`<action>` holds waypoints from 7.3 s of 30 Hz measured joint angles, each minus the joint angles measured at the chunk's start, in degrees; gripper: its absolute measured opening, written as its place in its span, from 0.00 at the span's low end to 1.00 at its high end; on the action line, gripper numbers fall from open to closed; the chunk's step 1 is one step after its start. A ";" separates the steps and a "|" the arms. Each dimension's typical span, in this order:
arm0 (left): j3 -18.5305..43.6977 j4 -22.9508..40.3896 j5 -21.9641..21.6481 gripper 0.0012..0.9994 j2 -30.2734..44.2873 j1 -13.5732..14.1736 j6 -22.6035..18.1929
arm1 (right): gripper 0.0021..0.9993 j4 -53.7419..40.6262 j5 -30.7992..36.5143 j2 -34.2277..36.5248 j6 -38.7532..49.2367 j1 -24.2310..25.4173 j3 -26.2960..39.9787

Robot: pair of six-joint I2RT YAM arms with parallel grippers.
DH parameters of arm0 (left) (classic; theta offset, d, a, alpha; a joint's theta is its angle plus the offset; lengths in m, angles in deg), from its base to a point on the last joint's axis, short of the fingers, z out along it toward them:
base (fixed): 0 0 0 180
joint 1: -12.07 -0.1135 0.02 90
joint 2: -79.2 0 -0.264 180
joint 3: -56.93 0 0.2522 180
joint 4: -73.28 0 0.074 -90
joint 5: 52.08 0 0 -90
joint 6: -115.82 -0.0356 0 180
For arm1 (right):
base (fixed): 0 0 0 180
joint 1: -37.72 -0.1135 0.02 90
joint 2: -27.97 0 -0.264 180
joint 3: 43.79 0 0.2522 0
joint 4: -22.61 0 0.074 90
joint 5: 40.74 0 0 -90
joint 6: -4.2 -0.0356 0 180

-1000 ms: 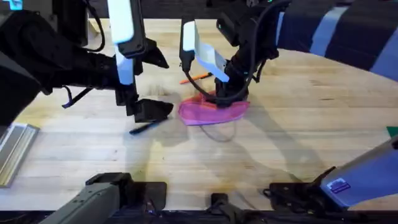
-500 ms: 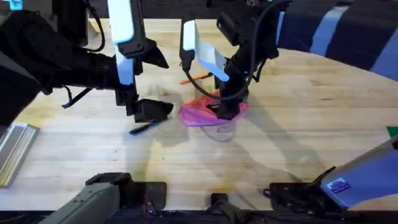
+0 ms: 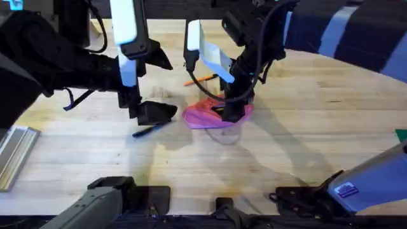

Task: Unzip the bag, pick up the pens from the table one at a time and place them inside, then zip the bag closed.

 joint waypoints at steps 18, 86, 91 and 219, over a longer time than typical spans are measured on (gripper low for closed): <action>0.00 0.00 0.00 0.99 0.00 0.00 0.01 | 1.00 -3.46 -0.04 -15.40 -1.74 0.00 0.00; 0.00 0.00 0.00 0.99 0.00 0.00 0.02 | 0.03 -9.40 -2.95 -12.41 -3.67 -0.02 0.09; 0.00 0.00 0.00 0.99 -0.01 0.00 0.02 | 0.03 -8.06 -3.04 -9.72 -3.66 -0.02 0.09; 0.00 12.13 -23.37 0.99 -4.67 0.00 12.53 | 1.00 2.64 6.47 -14.74 -18.03 -0.22 0.56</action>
